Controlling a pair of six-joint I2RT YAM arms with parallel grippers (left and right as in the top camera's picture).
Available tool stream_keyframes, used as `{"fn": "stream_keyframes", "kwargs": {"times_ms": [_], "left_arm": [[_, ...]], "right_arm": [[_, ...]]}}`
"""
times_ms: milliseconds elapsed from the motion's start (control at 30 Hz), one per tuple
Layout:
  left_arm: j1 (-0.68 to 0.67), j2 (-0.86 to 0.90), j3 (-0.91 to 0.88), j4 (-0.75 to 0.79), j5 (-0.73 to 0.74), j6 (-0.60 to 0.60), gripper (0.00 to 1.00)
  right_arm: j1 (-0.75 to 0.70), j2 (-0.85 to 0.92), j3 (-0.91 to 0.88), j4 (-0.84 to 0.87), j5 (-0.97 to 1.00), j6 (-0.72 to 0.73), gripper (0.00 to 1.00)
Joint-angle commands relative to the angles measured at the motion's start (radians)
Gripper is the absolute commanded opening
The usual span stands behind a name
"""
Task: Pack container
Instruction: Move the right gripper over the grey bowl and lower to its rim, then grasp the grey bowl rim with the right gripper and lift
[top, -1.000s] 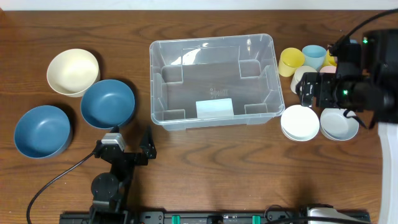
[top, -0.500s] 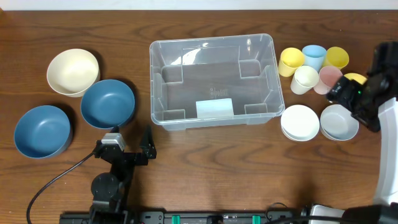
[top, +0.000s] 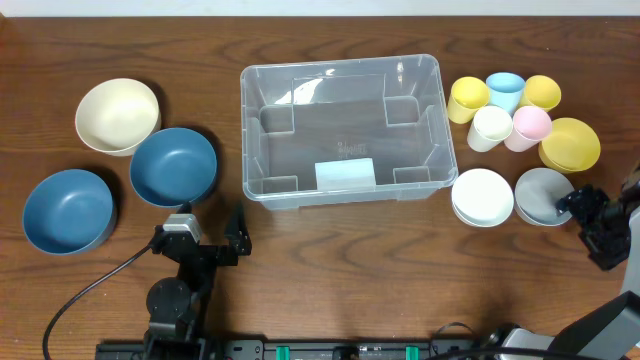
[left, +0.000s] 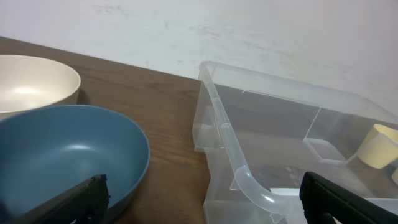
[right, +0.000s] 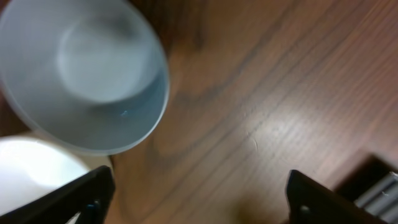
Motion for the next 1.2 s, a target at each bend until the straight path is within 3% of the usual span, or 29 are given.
{"fn": "stream_keyframes", "kwargs": {"times_ms": [0,333,433,633,1067,1167], "left_arm": [[0.006,-0.006,-0.016,-0.037,-0.003,0.020,0.98],[0.006,-0.006,-0.016,-0.037,-0.003,0.020,0.98],[0.006,-0.006,-0.016,-0.037,-0.003,0.020,0.98],[0.006,-0.006,-0.016,-0.037,-0.003,0.020,0.98],[0.006,-0.006,-0.016,-0.037,-0.003,0.020,0.98],[0.006,-0.006,-0.016,-0.037,-0.003,0.020,0.98]], "right_arm": [[-0.023,-0.003,-0.060,0.053,-0.063,0.008,0.84],[-0.023,-0.003,-0.208,0.348,-0.089,0.017,0.80],[-0.023,-0.003,-0.253,0.429,-0.101,0.027,0.71],[-0.023,-0.003,-0.292,0.508,-0.109,0.037,0.41],[-0.021,-0.003,-0.333,0.565,-0.094,0.037,0.31],[-0.021,-0.003,-0.334,0.570,-0.083,0.037,0.25]]}}
